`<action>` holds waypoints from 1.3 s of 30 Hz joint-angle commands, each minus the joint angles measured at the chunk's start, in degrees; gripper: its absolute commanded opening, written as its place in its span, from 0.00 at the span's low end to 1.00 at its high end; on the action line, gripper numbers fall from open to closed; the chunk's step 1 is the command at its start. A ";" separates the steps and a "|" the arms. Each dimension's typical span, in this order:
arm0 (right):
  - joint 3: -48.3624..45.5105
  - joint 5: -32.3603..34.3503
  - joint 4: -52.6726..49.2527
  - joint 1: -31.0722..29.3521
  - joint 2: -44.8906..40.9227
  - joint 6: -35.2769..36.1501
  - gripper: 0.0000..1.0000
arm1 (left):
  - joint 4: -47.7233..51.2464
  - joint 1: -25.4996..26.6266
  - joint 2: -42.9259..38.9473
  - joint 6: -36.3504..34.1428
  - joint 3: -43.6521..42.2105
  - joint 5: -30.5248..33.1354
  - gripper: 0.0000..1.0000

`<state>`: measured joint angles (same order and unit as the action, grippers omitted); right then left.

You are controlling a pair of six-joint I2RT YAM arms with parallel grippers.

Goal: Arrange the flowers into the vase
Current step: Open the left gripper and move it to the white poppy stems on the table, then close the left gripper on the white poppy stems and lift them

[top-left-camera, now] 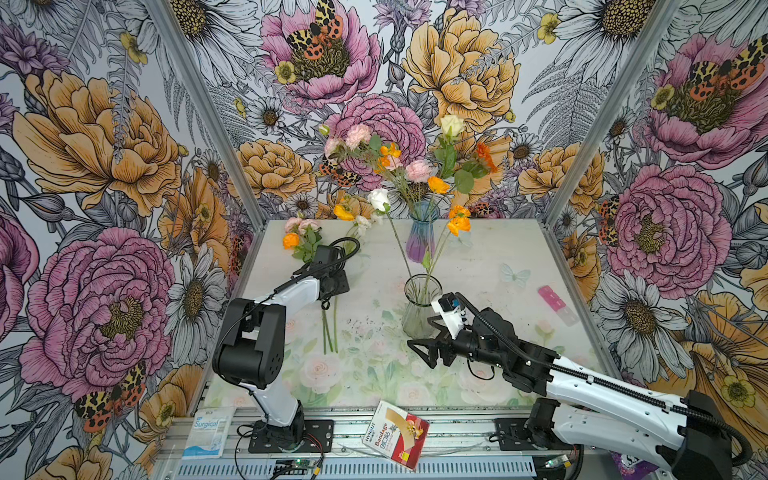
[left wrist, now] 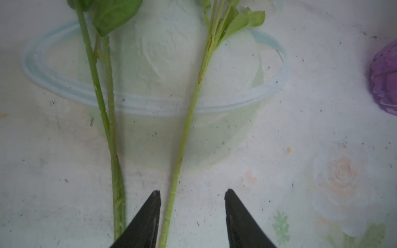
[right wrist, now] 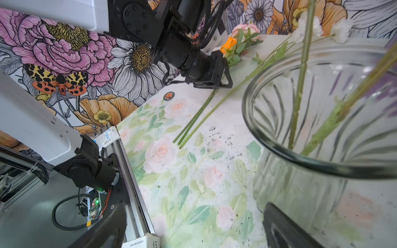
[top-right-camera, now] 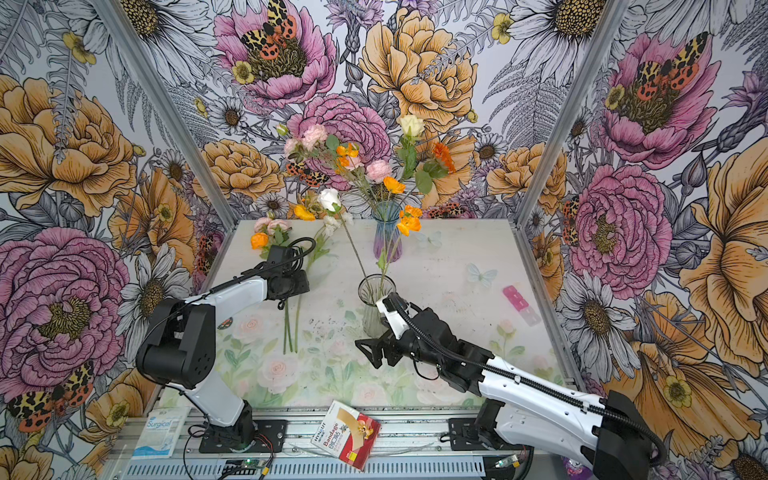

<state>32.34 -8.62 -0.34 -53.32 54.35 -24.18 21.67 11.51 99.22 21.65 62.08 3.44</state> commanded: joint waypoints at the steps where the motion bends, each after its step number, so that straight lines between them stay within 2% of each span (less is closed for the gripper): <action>1: -0.50 1.70 2.36 -0.39 -0.93 -1.41 0.99 | 0.20 -1.11 3.84 -2.57 4.98 -0.70 0.49; 10: 0.05 3.10 -0.63 -0.25 -2.67 0.98 1.00 | 1.79 -2.63 13.74 -3.61 13.17 -0.68 0.41; 16: 0.34 3.09 -0.63 -0.21 -2.04 1.46 1.00 | 4.35 -2.72 17.19 -4.10 17.41 -0.45 0.38; 28: 0.91 3.00 -0.72 -0.09 -1.96 2.12 0.99 | 7.09 -1.58 20.85 -4.41 19.48 1.74 0.30; 32: 1.17 2.78 -0.76 -0.03 -1.75 2.18 1.00 | 8.71 -0.71 21.98 -4.36 20.44 2.78 0.16; 39: 0.84 2.74 -0.80 -0.06 -2.09 2.13 0.99 | 7.78 0.39 18.88 -5.40 18.06 3.67 0.08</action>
<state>32.01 -6.26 -1.02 -53.34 52.51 -22.90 27.57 11.11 119.37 17.39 81.91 6.09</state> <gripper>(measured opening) 0.995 0.086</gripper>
